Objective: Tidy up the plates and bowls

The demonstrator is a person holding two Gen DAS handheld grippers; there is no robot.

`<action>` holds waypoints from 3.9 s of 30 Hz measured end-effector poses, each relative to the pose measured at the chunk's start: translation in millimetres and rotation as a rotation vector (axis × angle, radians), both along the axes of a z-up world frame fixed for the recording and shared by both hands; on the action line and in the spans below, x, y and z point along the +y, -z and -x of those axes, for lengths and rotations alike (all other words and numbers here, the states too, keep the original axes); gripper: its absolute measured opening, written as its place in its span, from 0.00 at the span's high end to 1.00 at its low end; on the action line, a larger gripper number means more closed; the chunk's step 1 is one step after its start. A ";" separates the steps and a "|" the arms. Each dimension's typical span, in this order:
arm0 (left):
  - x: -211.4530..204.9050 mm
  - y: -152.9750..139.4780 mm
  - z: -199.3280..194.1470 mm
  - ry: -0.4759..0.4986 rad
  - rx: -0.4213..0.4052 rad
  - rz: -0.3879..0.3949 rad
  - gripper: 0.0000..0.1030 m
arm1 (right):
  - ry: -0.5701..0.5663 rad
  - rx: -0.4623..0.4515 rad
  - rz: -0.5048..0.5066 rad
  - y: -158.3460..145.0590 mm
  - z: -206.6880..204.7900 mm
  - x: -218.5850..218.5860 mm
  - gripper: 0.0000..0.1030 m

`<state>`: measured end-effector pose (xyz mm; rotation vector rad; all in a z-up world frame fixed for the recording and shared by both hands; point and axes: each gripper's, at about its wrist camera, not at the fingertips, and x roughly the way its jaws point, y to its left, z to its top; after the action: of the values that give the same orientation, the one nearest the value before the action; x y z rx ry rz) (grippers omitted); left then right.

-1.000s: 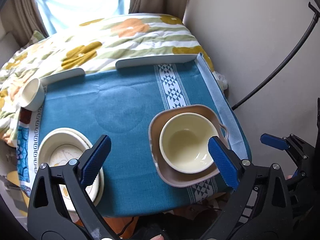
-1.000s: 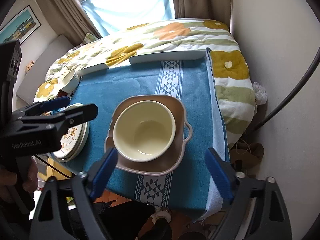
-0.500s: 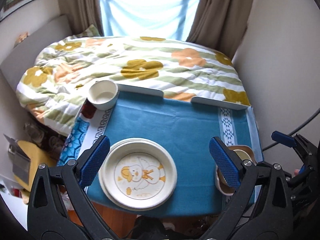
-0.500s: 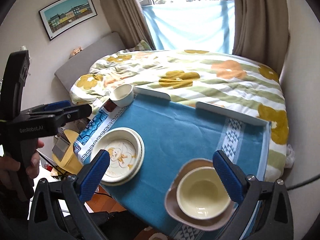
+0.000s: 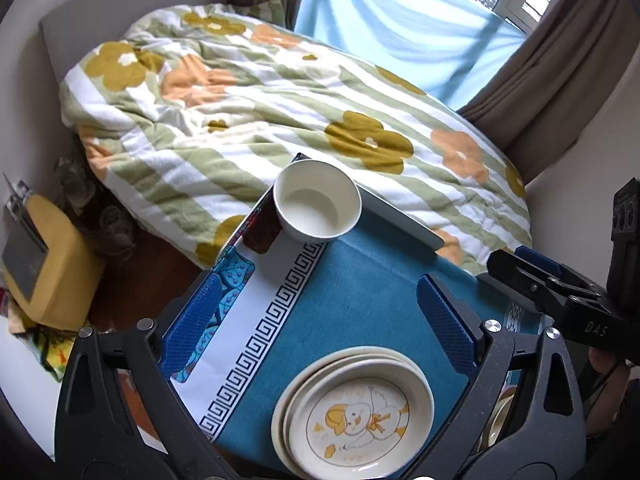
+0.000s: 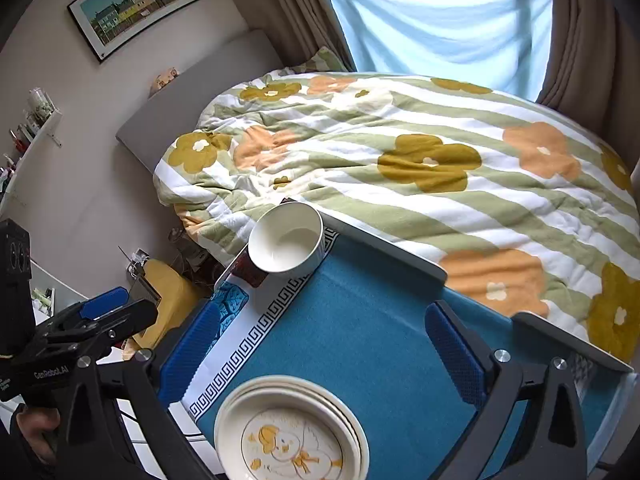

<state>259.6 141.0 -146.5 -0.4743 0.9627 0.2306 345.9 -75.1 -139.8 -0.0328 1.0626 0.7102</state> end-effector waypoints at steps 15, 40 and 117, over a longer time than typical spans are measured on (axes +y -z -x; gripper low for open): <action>51.7 130.5 -110.3 0.040 0.175 0.162 0.55 | 0.033 0.283 -0.027 126.7 -92.0 81.1 0.44; 49.3 139.8 -122.0 0.086 0.124 0.068 0.78 | 0.020 0.268 -0.048 148.3 -93.0 96.7 0.83; -412.9 96.8 71.2 0.654 0.261 -0.188 0.78 | 0.427 0.234 0.080 88.4 177.9 -317.3 0.83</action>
<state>188.5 -271.9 -243.3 0.0606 1.2863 -0.2140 168.0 -392.5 -228.3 0.2080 1.2703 0.2884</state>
